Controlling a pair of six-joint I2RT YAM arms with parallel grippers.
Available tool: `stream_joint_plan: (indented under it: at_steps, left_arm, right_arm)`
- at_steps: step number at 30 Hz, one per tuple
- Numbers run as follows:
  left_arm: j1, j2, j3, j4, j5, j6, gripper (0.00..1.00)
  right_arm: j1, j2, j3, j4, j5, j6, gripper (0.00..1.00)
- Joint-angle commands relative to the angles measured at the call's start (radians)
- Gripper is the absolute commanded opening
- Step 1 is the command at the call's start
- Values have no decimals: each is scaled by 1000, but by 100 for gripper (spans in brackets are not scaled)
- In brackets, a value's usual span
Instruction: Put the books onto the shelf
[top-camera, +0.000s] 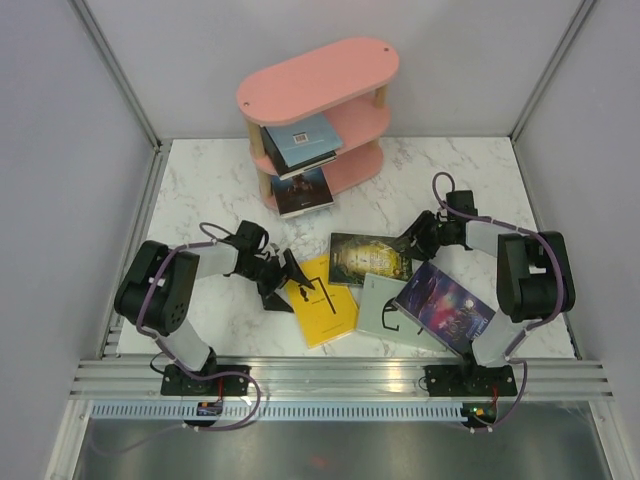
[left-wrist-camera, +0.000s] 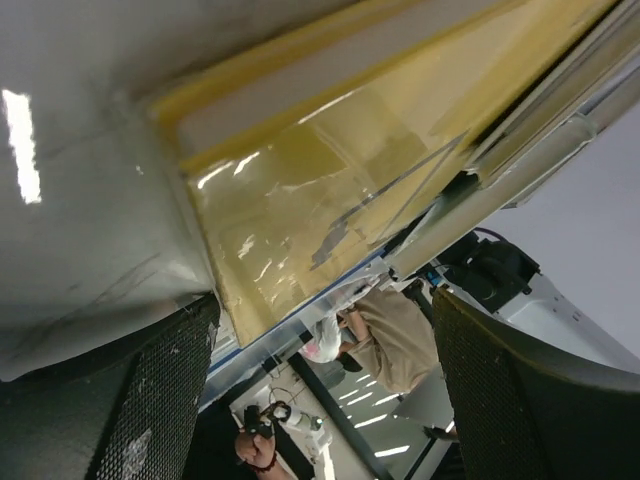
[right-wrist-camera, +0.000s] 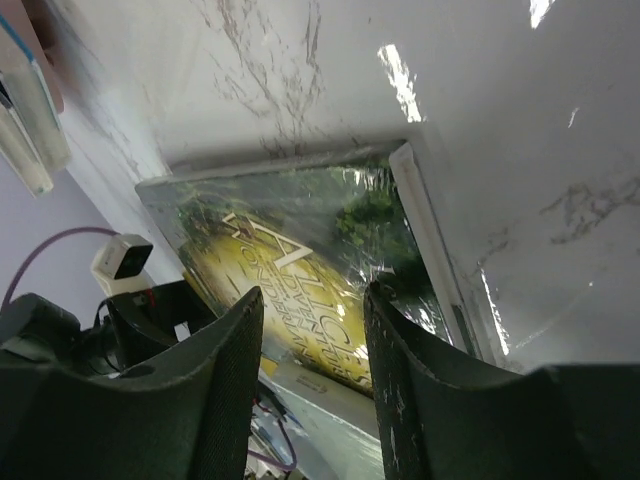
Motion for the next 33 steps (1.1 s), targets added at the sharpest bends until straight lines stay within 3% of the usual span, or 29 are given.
stream_joint_plan:
  at_steps: [1, 11, 25, 31, 33]
  left_arm:
    - [-41, 138, -17, 137, -179, 58, 91]
    - [-49, 136, -60, 462, -99, -60, 79]
    - [-49, 81, -71, 861, -105, -261, 47]
    - [-49, 64, -106, 815, -86, -232, 21]
    - [-49, 46, -115, 789, -76, -201, 5]
  right_arm:
    - [13, -2, -83, -59, 70, -117, 50]
    - [79, 91, -223, 22, 58, -102, 47]
    - [340, 248, -266, 146, -104, -39, 41]
    - [392, 251, -277, 290, -227, 17, 38]
    - [429, 249, -270, 338, -271, 41, 38]
